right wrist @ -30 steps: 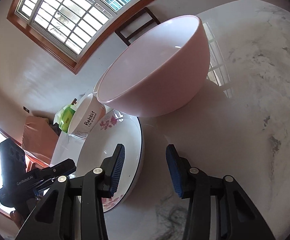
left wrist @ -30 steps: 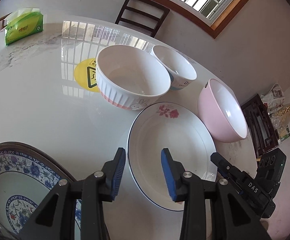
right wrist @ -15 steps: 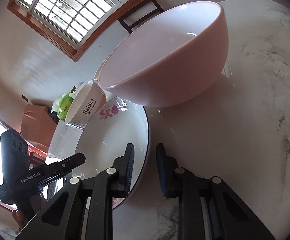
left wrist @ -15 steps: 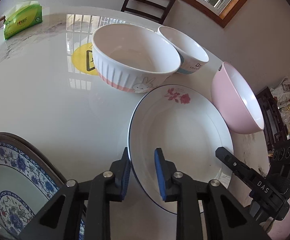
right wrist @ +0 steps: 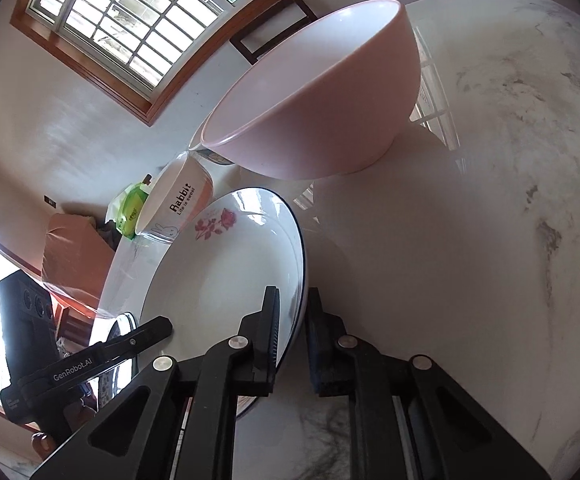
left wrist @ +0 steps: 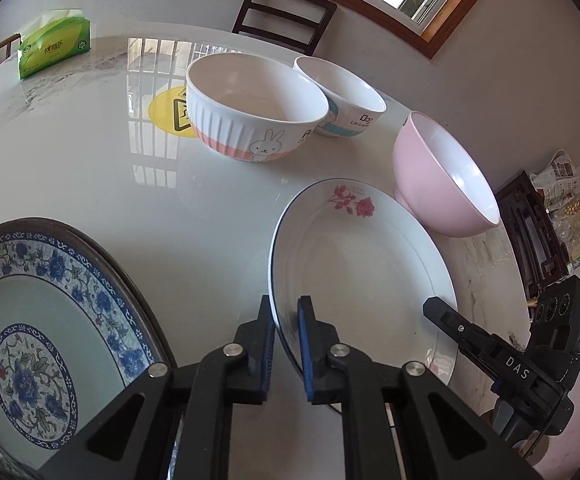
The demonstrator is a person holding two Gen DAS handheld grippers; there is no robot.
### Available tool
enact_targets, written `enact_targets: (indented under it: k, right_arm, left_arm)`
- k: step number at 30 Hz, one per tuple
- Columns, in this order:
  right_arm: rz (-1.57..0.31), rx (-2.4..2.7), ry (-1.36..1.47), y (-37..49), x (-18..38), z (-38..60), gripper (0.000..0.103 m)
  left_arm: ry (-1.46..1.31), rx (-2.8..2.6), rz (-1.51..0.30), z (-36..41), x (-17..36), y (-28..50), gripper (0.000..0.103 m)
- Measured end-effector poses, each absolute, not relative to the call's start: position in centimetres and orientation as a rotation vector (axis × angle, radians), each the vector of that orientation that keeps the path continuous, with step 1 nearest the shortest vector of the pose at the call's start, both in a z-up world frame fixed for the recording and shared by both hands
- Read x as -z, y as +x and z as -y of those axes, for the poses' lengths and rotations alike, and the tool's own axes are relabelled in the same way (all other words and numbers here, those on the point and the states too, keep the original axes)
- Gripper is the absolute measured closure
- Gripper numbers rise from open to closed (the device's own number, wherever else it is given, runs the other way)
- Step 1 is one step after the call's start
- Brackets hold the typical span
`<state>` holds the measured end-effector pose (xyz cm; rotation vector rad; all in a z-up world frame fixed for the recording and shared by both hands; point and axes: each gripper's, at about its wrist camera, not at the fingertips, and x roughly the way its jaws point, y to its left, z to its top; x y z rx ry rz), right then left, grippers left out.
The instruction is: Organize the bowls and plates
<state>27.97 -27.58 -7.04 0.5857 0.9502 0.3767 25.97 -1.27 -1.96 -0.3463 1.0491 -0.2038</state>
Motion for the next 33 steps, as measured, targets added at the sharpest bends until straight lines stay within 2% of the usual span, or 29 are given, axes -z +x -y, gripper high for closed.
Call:
enact_targets:
  k: [12, 33]
  right_arm:
    - [-0.913, -0.404, 0.636, 23.2, 6.1, 27.4, 0.089]
    - [-0.887, -0.574, 0.571, 20.2, 2.4, 20.7, 0.088]
  left_arm:
    - [-0.343, 0.196, -0.964, 1.1, -0.5, 21.3, 0.092]
    - [-0.426, 0.092, -0.871, -6.9, -3.2, 13.3, 0.092]
